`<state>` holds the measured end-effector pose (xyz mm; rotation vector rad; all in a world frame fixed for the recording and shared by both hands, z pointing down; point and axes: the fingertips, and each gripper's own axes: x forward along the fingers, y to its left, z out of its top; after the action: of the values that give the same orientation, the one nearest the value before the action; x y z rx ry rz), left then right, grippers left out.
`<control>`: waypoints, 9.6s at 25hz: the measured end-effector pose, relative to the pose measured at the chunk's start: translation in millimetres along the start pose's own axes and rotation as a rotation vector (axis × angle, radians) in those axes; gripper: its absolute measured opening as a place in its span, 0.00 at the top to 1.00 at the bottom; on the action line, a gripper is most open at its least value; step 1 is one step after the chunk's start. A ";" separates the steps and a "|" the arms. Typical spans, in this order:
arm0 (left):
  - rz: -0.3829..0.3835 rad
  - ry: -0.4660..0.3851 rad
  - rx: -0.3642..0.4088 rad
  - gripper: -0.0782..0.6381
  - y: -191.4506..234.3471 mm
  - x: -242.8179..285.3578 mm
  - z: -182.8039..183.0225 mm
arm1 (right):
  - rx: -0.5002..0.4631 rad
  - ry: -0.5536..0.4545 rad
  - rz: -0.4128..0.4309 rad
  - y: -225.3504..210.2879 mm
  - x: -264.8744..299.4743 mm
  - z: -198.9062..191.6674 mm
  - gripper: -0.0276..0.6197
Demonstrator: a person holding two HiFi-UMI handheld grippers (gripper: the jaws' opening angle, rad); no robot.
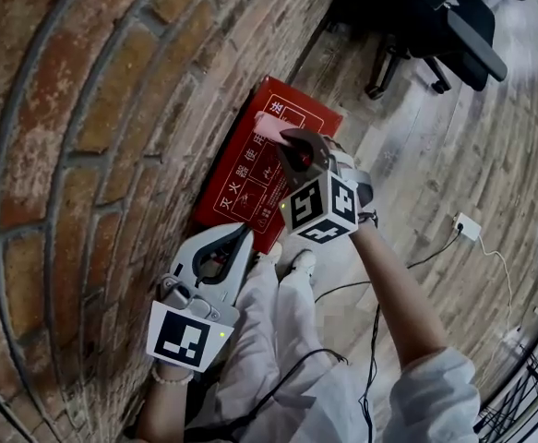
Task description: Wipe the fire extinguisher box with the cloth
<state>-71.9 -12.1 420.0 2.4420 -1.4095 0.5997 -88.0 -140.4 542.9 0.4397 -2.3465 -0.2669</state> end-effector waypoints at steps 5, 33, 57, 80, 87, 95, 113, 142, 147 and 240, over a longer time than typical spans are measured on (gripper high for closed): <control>0.008 0.009 -0.012 0.90 5.5 7.1 -5.2 | -0.025 0.038 -0.065 -38.2 10.3 -9.9 0.92; 0.049 0.034 -0.063 0.90 22.0 4.7 -17.7 | 0.066 0.205 -0.004 -12.0 55.6 -70.4 0.92; 0.045 0.041 -0.053 0.90 24.9 -4.4 -19.8 | 0.160 0.090 0.171 117.1 27.9 -37.9 0.92; 0.037 0.030 -0.045 0.90 25.3 -12.6 -22.8 | 0.117 0.017 0.414 242.9 -13.6 -9.2 0.92; 0.043 0.027 -0.061 0.90 22.1 -13.5 -20.9 | 0.125 -0.005 0.435 246.9 -20.8 -6.0 0.92; 0.031 0.021 -0.043 0.90 17.0 -12.8 -10.8 | 0.121 -0.043 0.347 196.4 -29.9 2.1 0.92; 0.016 0.027 -0.046 0.90 4.7 -2.1 -8.4 | 0.072 -0.008 0.020 13.1 -35.0 -42.2 0.92; 0.007 0.045 -0.028 0.90 -0.5 8.4 -15.1 | 0.135 0.185 -0.049 -28.2 4.9 -120.2 0.92; 0.008 0.042 -0.033 0.90 -1.5 7.3 -15.1 | 0.136 0.175 -0.008 -2.9 4.3 -120.0 0.92; -0.152 -0.203 0.139 0.90 -71.7 -87.6 223.3 | 0.661 -0.250 -0.500 -17.4 -419.5 68.1 0.92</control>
<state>0.8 -2.9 180.6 2.7573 -1.2747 0.4401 154.4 9.8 227.3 1.3844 -2.4948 0.2592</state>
